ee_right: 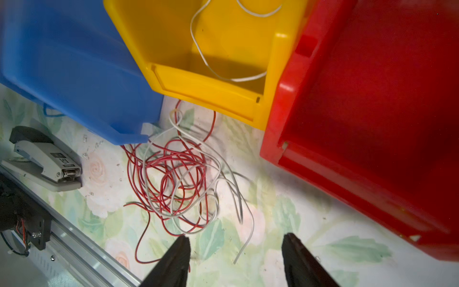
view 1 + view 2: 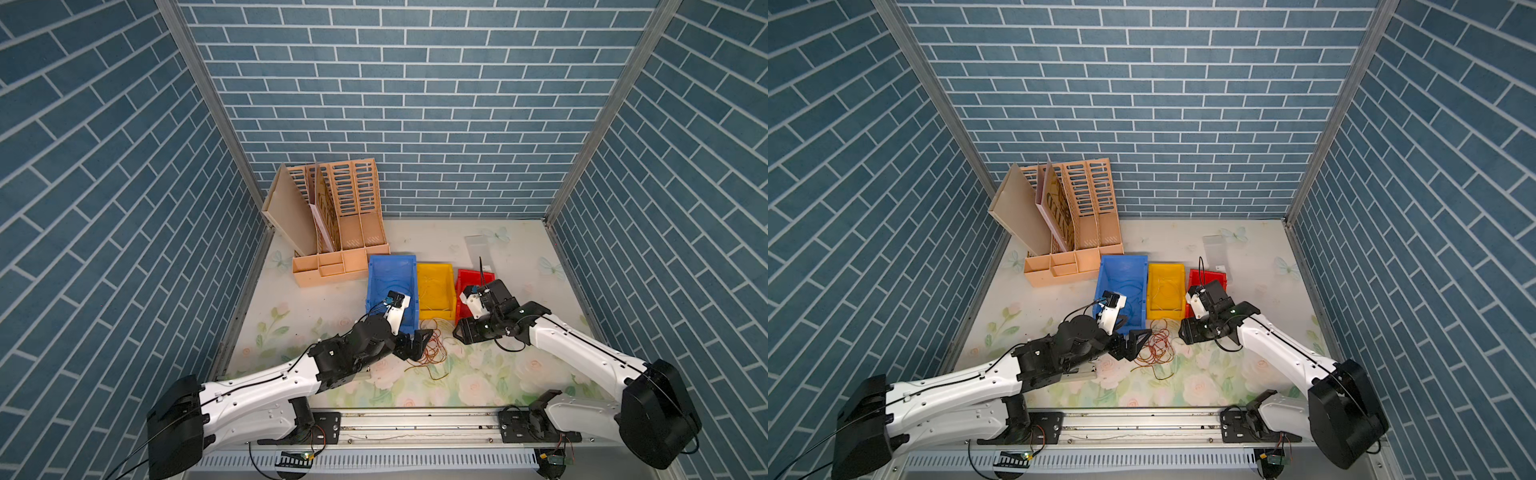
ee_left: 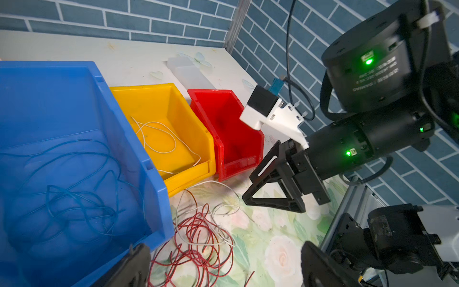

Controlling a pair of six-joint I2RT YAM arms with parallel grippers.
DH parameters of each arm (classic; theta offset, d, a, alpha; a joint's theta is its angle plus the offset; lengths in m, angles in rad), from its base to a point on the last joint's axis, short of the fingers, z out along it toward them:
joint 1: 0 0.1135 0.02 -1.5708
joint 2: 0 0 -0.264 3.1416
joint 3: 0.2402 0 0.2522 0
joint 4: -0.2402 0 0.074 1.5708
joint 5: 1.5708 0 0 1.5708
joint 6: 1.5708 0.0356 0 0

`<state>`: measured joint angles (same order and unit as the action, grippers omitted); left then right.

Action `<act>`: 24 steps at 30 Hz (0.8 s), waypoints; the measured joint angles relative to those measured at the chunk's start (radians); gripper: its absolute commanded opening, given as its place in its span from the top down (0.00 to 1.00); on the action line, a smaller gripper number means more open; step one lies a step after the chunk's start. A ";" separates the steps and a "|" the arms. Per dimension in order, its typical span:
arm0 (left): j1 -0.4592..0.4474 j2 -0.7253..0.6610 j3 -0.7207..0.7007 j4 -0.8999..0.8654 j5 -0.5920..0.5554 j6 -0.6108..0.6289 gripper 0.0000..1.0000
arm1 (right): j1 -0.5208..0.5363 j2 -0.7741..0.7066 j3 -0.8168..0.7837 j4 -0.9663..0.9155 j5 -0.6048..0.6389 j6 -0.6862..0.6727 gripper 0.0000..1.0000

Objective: Untangle and sort cables by color
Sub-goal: Untie the cable.

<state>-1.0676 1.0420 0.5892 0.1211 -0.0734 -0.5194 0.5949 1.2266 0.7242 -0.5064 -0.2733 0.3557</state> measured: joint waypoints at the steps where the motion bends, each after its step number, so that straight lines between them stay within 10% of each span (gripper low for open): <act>1: 0.000 0.003 0.001 0.005 0.008 0.000 0.02 | 0.000 0.002 -0.005 0.014 -0.002 0.003 0.38; 13: 0.000 -0.012 0.002 0.006 0.026 -0.005 0.02 | 0.000 0.113 -0.039 0.170 -0.009 0.007 0.47; 24: 0.000 -0.051 0.001 -0.005 0.014 -0.009 0.02 | 0.000 0.171 -0.051 0.245 -0.020 0.011 0.90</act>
<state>-1.0676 0.9905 0.5903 0.1162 -0.0589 -0.5285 0.5949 1.3979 0.6731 -0.2615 -0.2935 0.3664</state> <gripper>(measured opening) 0.981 0.191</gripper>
